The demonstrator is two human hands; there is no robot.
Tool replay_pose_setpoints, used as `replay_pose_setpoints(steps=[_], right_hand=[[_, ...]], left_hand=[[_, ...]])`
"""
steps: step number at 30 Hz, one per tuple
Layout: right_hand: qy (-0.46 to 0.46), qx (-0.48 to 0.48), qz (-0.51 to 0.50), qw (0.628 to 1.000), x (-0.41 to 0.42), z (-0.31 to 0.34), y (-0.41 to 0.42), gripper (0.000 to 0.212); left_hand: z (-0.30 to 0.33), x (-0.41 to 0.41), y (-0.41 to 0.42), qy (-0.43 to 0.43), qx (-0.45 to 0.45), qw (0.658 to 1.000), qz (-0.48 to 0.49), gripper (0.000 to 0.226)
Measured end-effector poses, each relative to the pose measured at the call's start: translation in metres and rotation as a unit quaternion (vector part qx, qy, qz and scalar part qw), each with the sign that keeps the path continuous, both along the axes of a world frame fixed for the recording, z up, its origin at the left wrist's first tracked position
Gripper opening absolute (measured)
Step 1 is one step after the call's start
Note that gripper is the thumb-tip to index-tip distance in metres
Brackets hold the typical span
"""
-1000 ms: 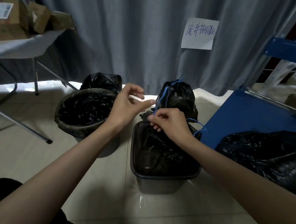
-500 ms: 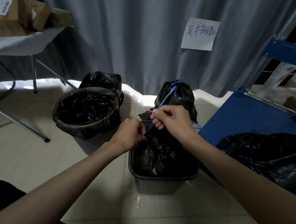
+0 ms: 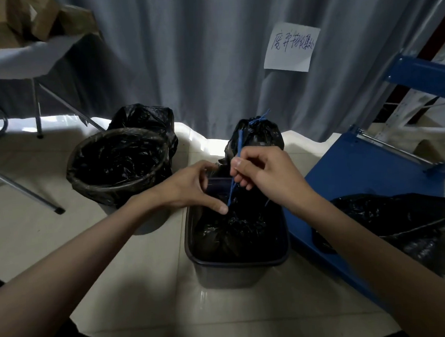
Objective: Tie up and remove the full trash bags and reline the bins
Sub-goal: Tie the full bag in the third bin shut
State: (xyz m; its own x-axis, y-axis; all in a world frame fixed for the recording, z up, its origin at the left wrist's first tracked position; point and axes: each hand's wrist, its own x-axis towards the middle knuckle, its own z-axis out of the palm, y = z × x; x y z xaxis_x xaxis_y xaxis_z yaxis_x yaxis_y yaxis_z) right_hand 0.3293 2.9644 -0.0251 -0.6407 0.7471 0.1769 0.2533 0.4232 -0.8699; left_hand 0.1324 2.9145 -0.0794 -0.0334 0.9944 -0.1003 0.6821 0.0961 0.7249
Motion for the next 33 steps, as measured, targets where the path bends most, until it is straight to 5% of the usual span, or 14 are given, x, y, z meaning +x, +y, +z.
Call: replay_pose_setpoints(steps=[4,7,13,17,21,33], right_hand=[[-0.014,0.045,0.04,0.998,0.001,0.004,-0.008,0.024],[-0.009,0.042,0.058,0.997,0.007,0.004,-0.007,0.024],[0.014,0.018,-0.023,0.999,0.031,-0.007,0.015,0.012],[-0.129,0.03,-0.174,0.976,0.057,-0.026,0.041,0.027],[-0.269,-0.102,-0.17,0.943,0.066,-0.05,0.043,0.066],[-0.126,-0.061,-0.323,0.936,0.052,-0.073,0.053,0.022]], left_hand=[[-0.001,0.027,0.01,-0.012,0.031,0.998,-0.045,0.051],[-0.006,0.035,0.017,0.001,0.039,0.998,-0.04,0.044],[-0.008,0.029,0.022,-0.118,0.022,0.993,-0.019,0.007],[-0.006,0.028,0.022,-0.142,0.031,0.989,-0.012,0.008],[-0.004,0.03,0.02,-0.159,0.027,0.987,-0.007,0.006],[0.001,0.026,0.009,-0.157,0.022,0.987,0.006,0.003]])
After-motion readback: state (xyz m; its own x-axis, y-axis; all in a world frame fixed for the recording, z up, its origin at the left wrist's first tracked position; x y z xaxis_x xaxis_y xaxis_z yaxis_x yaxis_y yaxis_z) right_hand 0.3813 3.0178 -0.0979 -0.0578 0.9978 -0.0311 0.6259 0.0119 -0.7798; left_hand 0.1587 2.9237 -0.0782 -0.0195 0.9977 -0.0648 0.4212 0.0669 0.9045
